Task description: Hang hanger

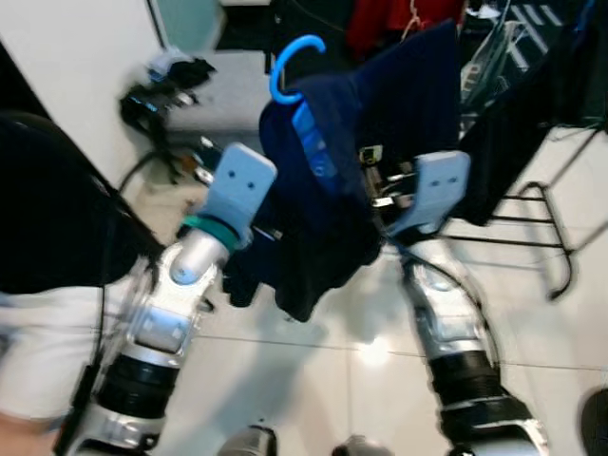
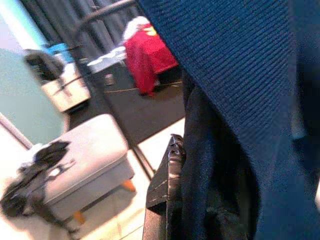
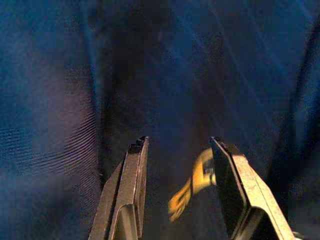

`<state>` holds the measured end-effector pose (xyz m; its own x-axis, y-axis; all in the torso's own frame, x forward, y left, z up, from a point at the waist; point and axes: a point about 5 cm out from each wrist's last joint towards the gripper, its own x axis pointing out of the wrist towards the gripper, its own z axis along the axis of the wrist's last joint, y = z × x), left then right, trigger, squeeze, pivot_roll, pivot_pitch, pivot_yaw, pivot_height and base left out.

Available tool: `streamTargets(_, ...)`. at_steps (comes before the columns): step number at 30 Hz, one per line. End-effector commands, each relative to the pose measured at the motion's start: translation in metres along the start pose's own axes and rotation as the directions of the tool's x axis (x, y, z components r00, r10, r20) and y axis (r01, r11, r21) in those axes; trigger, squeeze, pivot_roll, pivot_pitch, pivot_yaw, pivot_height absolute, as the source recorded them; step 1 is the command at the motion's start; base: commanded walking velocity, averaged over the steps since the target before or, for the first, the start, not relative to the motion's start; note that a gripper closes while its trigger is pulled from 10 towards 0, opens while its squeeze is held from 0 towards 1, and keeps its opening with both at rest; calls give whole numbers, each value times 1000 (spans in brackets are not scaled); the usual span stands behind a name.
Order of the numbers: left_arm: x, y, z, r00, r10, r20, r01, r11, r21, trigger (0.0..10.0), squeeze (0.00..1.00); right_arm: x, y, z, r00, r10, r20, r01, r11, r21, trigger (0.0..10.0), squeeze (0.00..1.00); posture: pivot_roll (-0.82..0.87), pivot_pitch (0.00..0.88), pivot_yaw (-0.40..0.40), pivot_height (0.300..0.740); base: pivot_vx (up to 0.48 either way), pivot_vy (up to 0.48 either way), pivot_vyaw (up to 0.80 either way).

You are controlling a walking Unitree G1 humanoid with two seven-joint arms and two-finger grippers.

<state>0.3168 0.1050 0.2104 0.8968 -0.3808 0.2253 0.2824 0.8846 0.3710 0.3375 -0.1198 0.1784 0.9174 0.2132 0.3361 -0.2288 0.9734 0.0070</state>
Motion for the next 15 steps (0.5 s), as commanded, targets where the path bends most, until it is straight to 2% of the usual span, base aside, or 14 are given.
streamTargets(1, 1, -4, 9, 998, -24, 51, 23, 999, 33, 10000, 0, -4, -6, -2, 1000, -21, -10, 21, 1000, -4, 10000, 0, -10, 32, 110, 740, 416, 0, 0)
streamTargets(2, 1, -4, 9, 998, -24, 51, 23, 999, 33, 10000, 0, -4, -6, -2, 1000, -21, -10, 21, 1000, -4, 10000, 0, -10, 32, 110, 740, 416, 0, 0)
streamTargets(4, 0, -1, 5, 1000, -11, 11, 10, 992, 126, 10000, 0, -4, -5, -2, 1000, -18, -7, 18, 1000, -8, 10000, 0, -7, 33, 113, 740, 418, 0, 0)
streamTargets(6, -1, 1, 3, 1000, -5, -4, 6, 989, 146, 10000, 0, -4, -4, -2, 1000, -17, -6, 17, 1000, -8, 10000, 0, -7, 33, 113, 740, 420, 0, 0)
streamTargets(8, -1, 1, 3, 1000, -5, -4, 6, 989, 146, 10000, 0, -4, -4, -2, 1000, -17, -6, 17, 1000, -8, 10000, 0, -7, 33, 113, 740, 420, 0, 0)
streamTargets(9, -9, 6, -3, 999, -9, -39, 16, 985, 172, 10000, 0, -5, -4, -3, 1000, -11, -7, 11, 1000, -9, 10000, 0, -3, 34, 113, 740, 416, 0, 0)
streamTargets(12, -16, 10, -6, 998, -18, -60, 28, 983, 180, 10000, 0, -6, -3, -4, 1000, -5, -10, 4, 1000, -10, 10000, 0, -3, 34, 113, 740, 414, 0, 0)
streamTargets(15, -22, 16, -11, 997, -4, -83, 17, 987, 161, 10000, 0, -7, -1, -6, 1000, 10, -19, -10, 1000, -13, 10000, 0, 9, 39, 111, 740, 416, 0, 0)
